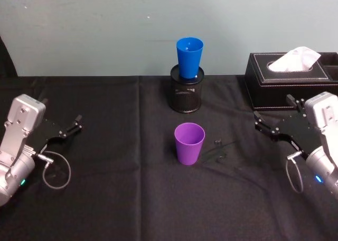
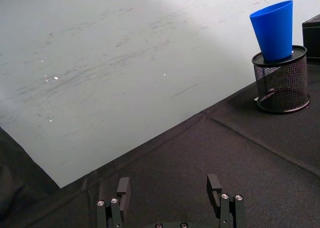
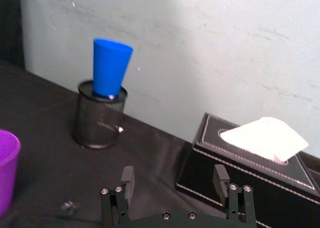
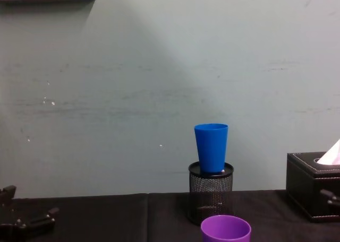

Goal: Pick up one cup with a gripper and tap it against the other cup.

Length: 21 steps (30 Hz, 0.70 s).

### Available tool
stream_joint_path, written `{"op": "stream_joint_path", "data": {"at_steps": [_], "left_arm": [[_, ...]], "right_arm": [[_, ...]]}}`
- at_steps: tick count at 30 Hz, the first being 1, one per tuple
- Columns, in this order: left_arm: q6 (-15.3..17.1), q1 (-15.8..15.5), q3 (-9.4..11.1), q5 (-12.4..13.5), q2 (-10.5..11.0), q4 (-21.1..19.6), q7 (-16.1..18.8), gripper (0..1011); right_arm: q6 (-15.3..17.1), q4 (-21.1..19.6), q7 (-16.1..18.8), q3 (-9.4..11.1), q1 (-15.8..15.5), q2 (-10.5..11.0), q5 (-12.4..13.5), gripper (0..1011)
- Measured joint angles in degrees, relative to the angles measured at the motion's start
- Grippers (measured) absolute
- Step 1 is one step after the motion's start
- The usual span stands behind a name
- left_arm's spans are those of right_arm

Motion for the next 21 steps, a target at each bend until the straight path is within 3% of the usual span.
{"op": "stream_joint_path", "data": {"at_steps": [5, 12, 21], "left_arm": [[0.0, 0.0, 0.0, 0.0, 0.0, 0.0, 0.0, 1000], [0.0, 0.0, 0.0, 0.0, 0.0, 0.0, 0.0, 1000], [0.0, 0.0, 0.0, 0.0, 0.0, 0.0, 0.0, 1000]], "right_arm": [[-0.54, -1.65, 2.69, 0.79, -1.07, 0.28, 2.01, 1000], [-1.31, -4.36, 11.86, 1.16, -4.01, 1.54, 7.9, 1000], [-1.84, -3.56, 24.14, -1.43, -4.68, 2.03, 11.66, 1000]]}}
